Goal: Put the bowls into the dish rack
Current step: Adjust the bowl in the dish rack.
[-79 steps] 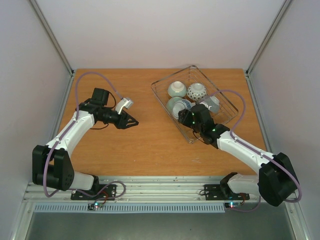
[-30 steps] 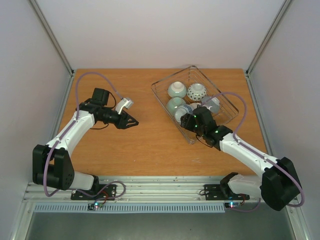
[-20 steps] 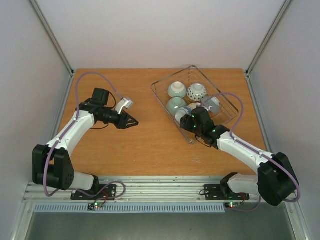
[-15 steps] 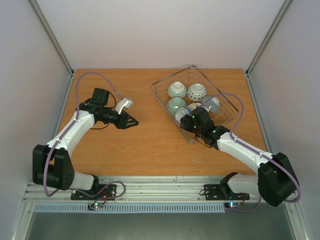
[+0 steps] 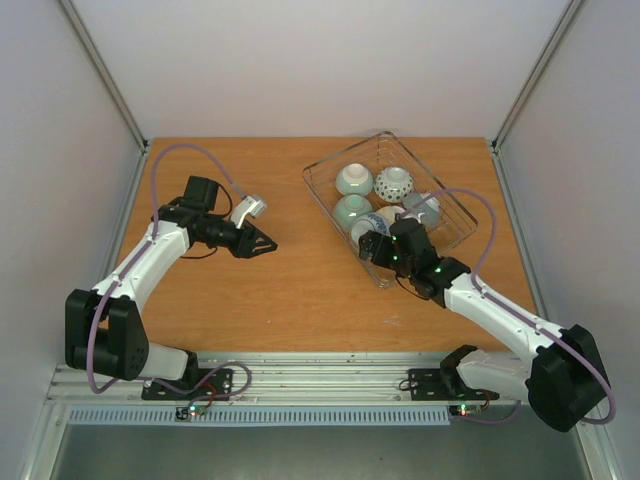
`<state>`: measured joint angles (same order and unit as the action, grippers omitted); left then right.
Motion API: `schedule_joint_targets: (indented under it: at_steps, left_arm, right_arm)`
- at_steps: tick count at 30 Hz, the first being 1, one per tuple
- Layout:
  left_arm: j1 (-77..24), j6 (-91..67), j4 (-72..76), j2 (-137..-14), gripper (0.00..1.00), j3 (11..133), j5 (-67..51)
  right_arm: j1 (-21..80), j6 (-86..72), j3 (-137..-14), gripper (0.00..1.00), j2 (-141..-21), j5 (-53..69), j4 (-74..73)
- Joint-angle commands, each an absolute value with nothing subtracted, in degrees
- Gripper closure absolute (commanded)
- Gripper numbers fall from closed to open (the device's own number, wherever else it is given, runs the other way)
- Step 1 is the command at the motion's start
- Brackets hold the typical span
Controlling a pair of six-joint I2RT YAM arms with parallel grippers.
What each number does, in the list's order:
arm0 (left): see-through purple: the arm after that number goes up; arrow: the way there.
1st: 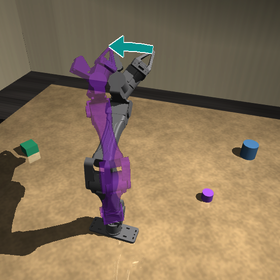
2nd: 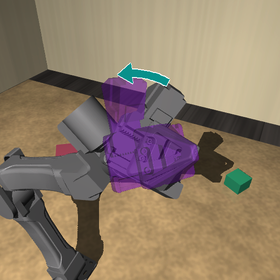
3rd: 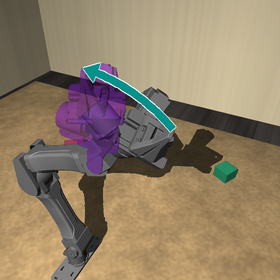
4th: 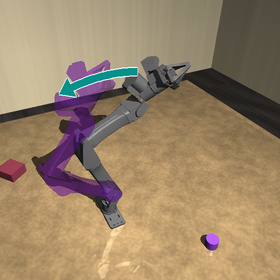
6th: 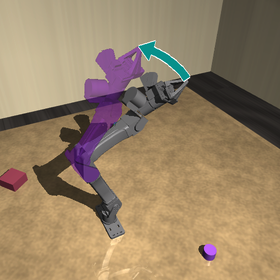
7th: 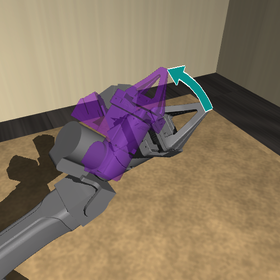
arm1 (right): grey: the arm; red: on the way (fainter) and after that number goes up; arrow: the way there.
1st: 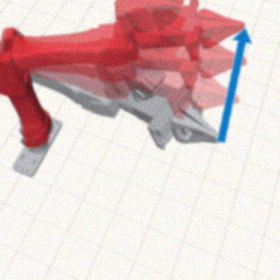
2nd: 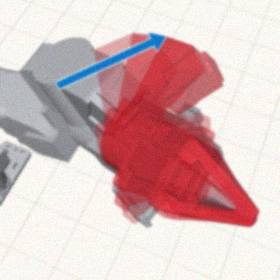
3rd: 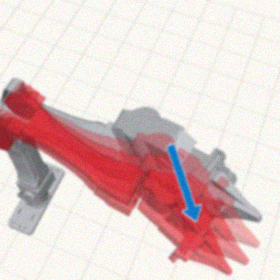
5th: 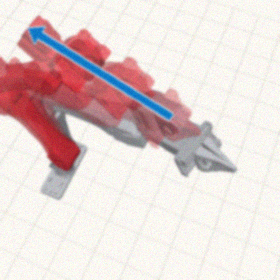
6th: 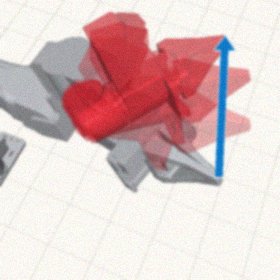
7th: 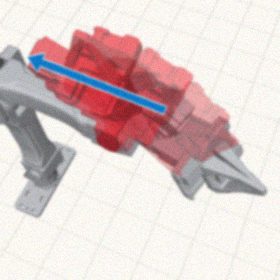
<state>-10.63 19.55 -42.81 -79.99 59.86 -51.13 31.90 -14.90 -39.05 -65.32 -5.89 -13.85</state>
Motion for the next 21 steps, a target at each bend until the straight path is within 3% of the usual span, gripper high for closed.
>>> schedule_joint_targets:
  at_steps: [1, 9, 21]
  left_arm:
    - [-10.7, 19.9, -41.5, -80.2, 0.64, 60.4, -51.4]
    - [-10.6, 19.9, -41.3, -80.2, 0.64, 60.3, -51.8]
    - [-10.7, 19.6, -41.4, -79.9, 0.64, 60.4, -51.9]
  right_arm:
    - [32.2, -12.5, -40.7, 0.01, -60.9, -9.8, -18.7]
    - [32.1, -10.6, -46.2, 0.01, -51.8, -23.3, -31.9]
    - [31.9, -11.6, -49.4, 0.01, -51.6, -28.1, -40.1]
